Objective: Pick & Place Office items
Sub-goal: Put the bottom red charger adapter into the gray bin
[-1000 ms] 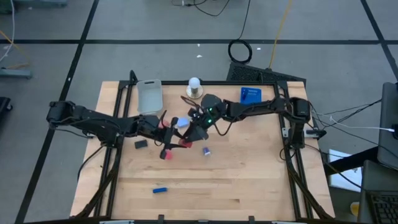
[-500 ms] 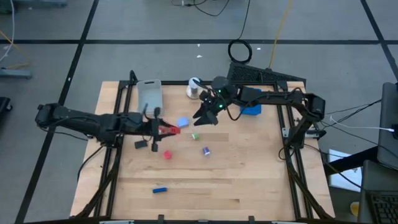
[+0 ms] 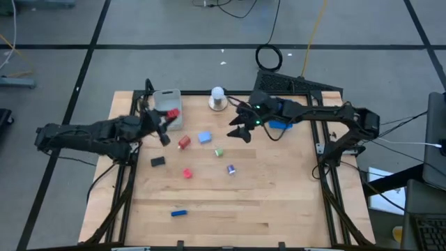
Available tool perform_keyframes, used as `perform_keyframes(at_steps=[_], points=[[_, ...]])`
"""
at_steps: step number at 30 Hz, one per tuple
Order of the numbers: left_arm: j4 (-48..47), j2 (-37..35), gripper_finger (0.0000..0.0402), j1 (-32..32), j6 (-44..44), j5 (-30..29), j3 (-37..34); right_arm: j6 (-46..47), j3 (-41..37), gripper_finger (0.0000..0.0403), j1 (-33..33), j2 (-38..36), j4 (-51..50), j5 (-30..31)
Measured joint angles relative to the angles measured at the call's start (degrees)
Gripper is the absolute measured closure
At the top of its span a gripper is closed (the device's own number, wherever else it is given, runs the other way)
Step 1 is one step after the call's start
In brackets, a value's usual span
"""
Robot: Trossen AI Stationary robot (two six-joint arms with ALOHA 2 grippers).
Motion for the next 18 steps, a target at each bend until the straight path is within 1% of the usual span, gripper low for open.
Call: perform_keyframes(at_steps=[2,4,8,12,13,15,18], points=[[-5.06,-0.01,0.0286,2.77,-2.82,0.62,2.60,1.74,-5.77,0.0092,0.00,-3.70,4.72,1.36],[-8.42,0.00,0.0286,5.65,-3.96,0.79,4.59,3.90,-11.62,0.0092,0.00,-7.33,12.78,2.58],[-10.79,0.11,0.0286,11.21,-4.96,2.81,6.63,9.34,-23.82,0.0096,0.02,-15.57,27.69,4.55],[-13.43,0.27,0.0286,18.37,-6.47,6.48,6.81,13.69,-34.33,0.0100,0.08,-22.75,40.15,4.59],[-14.28,0.55,0.0286,20.39,-7.08,7.41,6.81,14.14,-36.55,0.0100,0.33,-24.27,42.39,4.65],[-15.84,1.28,0.0286,24.61,-7.82,10.57,6.81,14.23,-40.13,0.0100,1.48,-26.53,45.74,6.67],[-16.51,3.41,0.0286,30.65,-8.79,16.27,6.81,11.88,-43.58,0.0101,3.74,-28.61,47.41,9.38]])
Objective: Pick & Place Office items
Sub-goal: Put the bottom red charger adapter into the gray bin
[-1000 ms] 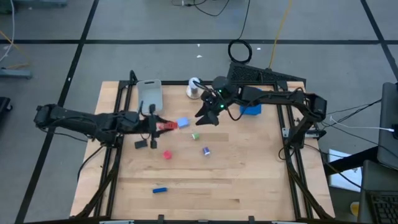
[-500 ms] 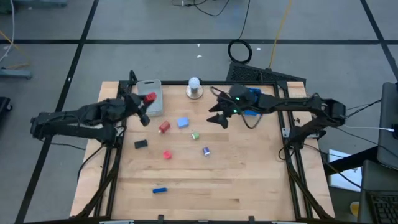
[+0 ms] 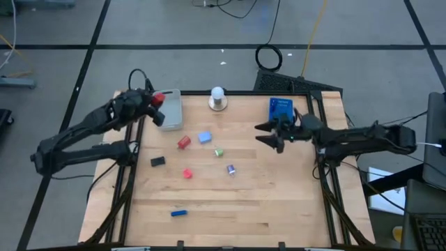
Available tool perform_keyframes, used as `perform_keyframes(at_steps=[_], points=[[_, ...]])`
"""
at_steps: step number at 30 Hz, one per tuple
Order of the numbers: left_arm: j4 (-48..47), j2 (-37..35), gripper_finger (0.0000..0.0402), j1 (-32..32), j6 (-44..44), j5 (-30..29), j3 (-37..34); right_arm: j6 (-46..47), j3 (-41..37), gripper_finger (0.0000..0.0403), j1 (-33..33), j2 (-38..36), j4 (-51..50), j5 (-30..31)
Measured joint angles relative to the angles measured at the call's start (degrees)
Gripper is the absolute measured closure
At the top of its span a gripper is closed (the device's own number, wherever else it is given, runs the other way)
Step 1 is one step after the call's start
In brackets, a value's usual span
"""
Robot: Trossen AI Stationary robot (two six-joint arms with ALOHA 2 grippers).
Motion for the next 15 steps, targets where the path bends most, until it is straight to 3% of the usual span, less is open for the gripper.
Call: perform_keyframes(at_steps=[7,15], points=[[1.21,6.83,0.0286,11.89,0.00,10.14,0.00,-6.82,-1.14,0.0101,5.30,-0.96,0.17,1.04],[3.18,14.49,0.0286,19.19,0.31,13.95,0.00,-8.22,-1.15,0.0101,8.31,-0.96,-0.30,1.00]])
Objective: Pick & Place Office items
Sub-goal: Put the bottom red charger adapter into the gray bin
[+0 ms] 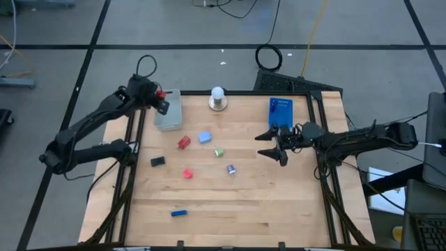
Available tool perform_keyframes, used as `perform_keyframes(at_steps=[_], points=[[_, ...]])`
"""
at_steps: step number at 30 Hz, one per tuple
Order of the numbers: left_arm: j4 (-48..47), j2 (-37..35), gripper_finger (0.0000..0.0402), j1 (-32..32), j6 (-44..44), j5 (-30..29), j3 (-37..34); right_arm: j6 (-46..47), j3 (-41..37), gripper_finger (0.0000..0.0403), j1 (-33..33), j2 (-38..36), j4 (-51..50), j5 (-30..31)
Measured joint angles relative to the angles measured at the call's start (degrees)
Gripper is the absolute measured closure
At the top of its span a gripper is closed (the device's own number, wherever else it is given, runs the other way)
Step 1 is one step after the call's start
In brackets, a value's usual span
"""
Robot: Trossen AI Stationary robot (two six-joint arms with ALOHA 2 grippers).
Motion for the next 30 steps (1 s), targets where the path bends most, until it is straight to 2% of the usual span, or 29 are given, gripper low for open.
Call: perform_keyframes(at_steps=[14,21,30], points=[[2.99,10.56,0.0286,5.05,0.81,0.28,0.00,-1.27,0.01,0.0101,1.56,0.02,-1.89,0.00],[4.76,11.96,0.0286,8.29,1.93,0.27,-2.36,-1.28,0.01,0.0101,1.56,0.02,-3.16,0.00],[9.19,12.23,0.0286,8.30,1.66,0.24,-4.28,-0.87,0.01,0.0101,1.54,0.04,-3.00,-0.02]])
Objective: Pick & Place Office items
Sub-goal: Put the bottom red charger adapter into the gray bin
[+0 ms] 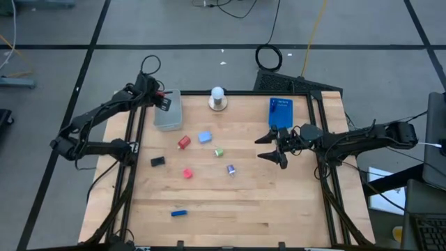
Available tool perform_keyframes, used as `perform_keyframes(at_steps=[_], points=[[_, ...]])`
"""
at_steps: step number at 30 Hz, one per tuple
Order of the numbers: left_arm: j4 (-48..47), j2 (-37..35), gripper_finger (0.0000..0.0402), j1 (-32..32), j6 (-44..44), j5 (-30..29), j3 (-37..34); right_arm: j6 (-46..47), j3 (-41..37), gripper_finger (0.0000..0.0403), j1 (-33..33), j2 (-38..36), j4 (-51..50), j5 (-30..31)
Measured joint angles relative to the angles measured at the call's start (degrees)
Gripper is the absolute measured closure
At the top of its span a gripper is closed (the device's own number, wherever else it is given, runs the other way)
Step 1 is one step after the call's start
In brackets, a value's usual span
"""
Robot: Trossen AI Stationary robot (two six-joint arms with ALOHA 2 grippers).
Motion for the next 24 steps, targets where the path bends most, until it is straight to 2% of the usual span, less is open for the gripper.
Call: perform_keyframes(at_steps=[22,24], points=[[2.28,5.66,0.0286,-0.57,-0.02,-4.51,-0.02,0.93,0.02,0.0101,1.10,0.00,0.00,-0.14],[2.46,5.66,0.0270,-0.57,-0.04,-4.53,-0.02,0.96,0.02,0.0101,1.14,0.00,0.00,-0.20]])
